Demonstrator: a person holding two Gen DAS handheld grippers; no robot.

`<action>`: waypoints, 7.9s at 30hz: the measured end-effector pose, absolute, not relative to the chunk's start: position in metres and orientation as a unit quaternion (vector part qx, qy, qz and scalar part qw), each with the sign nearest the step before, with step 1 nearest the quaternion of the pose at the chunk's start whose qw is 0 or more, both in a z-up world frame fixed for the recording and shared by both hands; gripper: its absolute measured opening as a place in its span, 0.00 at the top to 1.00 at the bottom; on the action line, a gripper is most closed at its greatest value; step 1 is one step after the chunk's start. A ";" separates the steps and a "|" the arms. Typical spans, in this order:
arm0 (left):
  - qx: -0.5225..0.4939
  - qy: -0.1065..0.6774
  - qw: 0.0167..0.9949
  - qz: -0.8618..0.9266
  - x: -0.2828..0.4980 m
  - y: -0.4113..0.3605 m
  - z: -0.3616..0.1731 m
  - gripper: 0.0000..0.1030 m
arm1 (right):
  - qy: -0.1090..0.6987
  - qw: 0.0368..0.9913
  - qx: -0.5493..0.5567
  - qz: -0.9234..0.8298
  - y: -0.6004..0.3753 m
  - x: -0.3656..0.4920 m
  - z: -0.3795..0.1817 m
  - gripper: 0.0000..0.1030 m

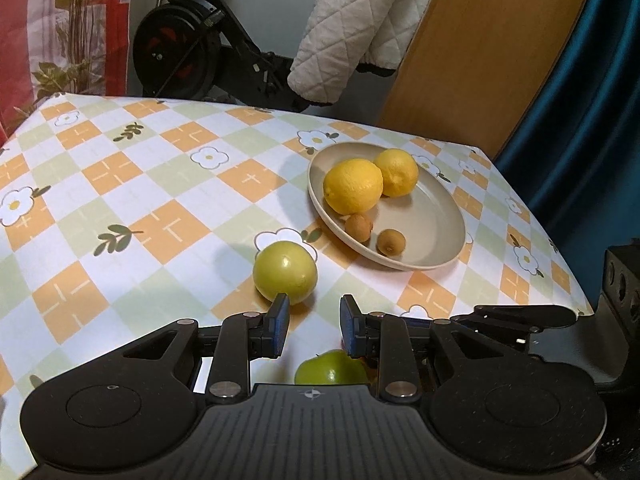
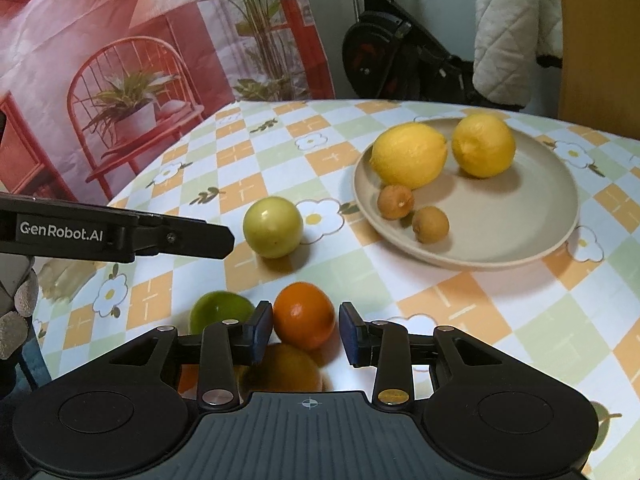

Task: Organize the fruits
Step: 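Move the left gripper to the small orange mandarin and close on it, then carry the mandarin with the left gripper onto the plate and open, then move the left gripper back to the large dark orange, then close the left gripper on the dark orange and lift it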

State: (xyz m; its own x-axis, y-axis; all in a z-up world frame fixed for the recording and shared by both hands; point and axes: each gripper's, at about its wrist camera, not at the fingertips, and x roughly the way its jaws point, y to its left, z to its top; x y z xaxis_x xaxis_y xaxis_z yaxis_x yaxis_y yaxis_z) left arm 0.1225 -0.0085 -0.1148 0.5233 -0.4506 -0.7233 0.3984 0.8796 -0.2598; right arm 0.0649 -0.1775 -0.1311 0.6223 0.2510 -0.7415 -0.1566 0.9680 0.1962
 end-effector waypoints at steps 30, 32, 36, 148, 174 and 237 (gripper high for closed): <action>-0.034 0.474 0.828 -0.299 0.142 -0.060 -0.147 0.58 | 0.410 0.905 0.064 0.097 -0.191 0.062 -0.136 0.69; -0.036 0.474 0.826 -0.302 0.142 -0.060 -0.148 0.58 | 0.408 0.905 0.066 0.096 -0.192 0.061 -0.136 0.69; -0.044 0.477 0.823 -0.306 0.142 -0.061 -0.151 0.58 | 0.407 0.906 0.070 0.095 -0.192 0.060 -0.136 0.69; -0.021 0.395 0.883 -0.254 0.114 -0.006 -0.092 0.67 | 0.355 0.932 0.031 0.072 -0.183 0.048 -0.093 0.71; -0.017 0.423 0.856 -0.297 0.085 -0.023 -0.121 0.66 | 0.430 0.896 0.023 0.107 -0.167 0.015 -0.122 0.62; 0.010 0.452 0.831 -0.325 0.142 -0.093 -0.143 0.56 | 0.375 0.923 0.055 0.071 -0.201 0.049 -0.134 0.66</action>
